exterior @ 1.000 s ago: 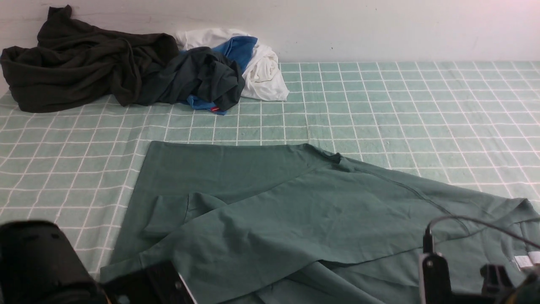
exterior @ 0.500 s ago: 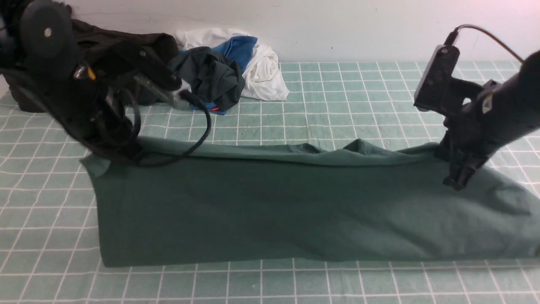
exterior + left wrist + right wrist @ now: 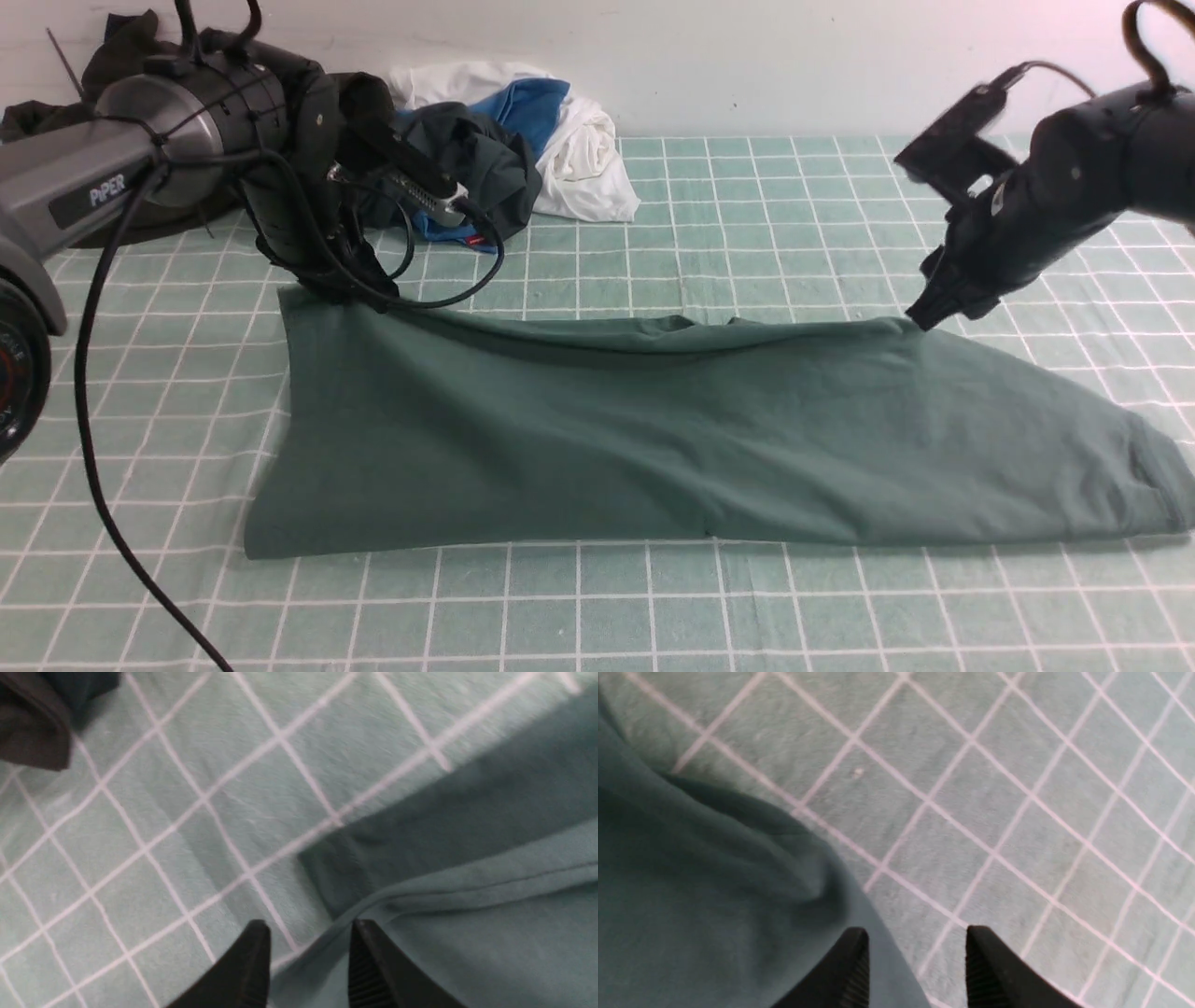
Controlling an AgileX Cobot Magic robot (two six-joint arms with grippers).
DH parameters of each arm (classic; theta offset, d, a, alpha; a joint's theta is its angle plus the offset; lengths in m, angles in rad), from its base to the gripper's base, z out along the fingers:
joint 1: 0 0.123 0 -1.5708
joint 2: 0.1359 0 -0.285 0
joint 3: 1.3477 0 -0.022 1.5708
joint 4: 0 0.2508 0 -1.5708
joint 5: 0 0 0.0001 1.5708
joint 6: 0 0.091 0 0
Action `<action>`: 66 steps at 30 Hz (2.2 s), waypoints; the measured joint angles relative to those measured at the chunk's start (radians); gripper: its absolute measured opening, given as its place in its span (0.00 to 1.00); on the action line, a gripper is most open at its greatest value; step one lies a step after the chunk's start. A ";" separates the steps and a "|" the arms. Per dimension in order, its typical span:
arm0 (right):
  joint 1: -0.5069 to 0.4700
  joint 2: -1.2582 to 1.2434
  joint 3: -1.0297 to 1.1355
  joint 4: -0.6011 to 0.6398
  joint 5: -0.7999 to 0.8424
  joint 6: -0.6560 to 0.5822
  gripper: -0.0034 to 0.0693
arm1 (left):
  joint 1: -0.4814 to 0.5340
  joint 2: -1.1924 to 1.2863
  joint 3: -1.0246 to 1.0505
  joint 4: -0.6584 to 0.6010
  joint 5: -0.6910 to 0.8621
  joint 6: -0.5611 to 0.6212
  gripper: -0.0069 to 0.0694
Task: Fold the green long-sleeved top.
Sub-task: Use both arms to drag the lower edge of the fabric forward and fold it over the upper edge, then use the right arm to clamp the right edge of the fabric, then use the right arm to drag the right edge of the fabric to the left and folds it over the left edge
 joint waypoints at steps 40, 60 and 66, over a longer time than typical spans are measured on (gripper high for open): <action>-0.312 -0.172 0.368 0.082 0.009 0.252 0.06 | -0.095 -0.326 -0.111 -0.235 0.353 -0.069 0.09; 0.435 -0.286 -0.094 0.327 0.056 0.122 0.05 | -0.095 -1.154 0.462 -0.208 0.375 -0.099 0.09; 0.591 0.007 -0.246 0.379 -0.048 0.142 0.07 | -0.095 -1.361 0.588 -0.132 0.379 -0.158 0.09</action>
